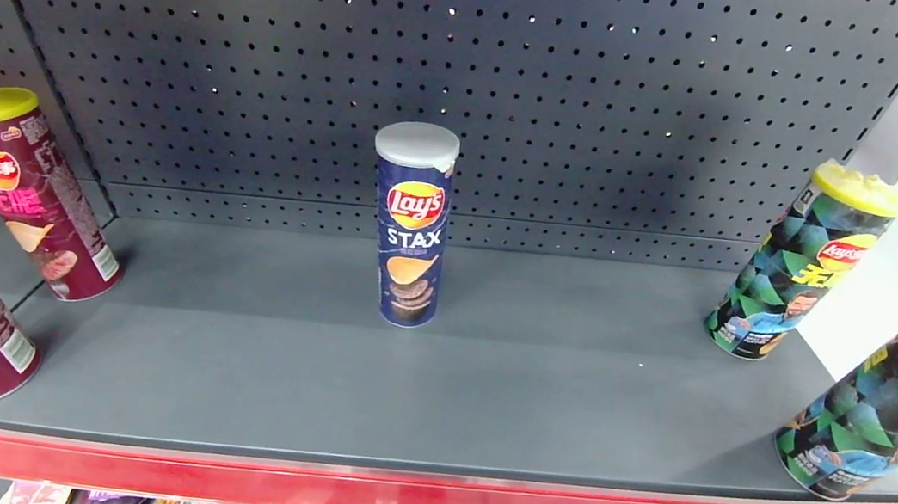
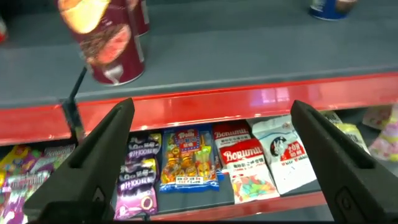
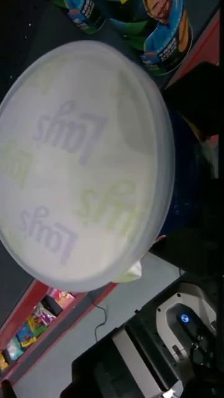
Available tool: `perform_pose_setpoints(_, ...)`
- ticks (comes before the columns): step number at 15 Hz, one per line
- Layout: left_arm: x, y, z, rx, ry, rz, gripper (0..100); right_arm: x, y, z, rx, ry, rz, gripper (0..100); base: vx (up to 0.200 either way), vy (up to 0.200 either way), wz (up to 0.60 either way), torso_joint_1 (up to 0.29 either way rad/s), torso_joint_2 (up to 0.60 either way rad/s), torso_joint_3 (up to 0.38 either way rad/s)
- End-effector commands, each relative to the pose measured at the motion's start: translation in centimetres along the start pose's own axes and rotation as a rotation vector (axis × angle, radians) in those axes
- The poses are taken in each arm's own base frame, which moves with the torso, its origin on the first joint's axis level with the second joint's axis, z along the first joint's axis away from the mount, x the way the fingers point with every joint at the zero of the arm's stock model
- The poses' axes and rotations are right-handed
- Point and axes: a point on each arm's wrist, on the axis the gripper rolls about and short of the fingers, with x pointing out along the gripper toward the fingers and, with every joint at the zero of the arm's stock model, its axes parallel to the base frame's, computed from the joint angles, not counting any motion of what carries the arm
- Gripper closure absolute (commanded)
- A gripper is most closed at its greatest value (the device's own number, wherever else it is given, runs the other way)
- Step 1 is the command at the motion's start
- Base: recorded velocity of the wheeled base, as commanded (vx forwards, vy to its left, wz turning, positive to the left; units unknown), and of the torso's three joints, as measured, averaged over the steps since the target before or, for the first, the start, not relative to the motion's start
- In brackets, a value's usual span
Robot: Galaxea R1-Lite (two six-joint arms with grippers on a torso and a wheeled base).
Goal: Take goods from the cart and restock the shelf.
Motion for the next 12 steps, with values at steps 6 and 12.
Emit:
perform_pose_setpoints(6, 4.5, 0.7, 15.0, -0.121, 0.023, -0.132, 0, 1.4, -0.6, 1.8, 0.003, 0.021, 0.017, 100, 0.0, 0.0, 0.0, 0.0, 0.0, 0.0)
perform_pose_setpoints(12, 18.3, -0.6, 15.6, -0.003, 0.24, -0.587, 0, 2.3, -0.9, 2.2, 0.014, 0.046, 0.016, 100, 0.0, 0.0, 0.0, 0.0, 0.0, 0.0)
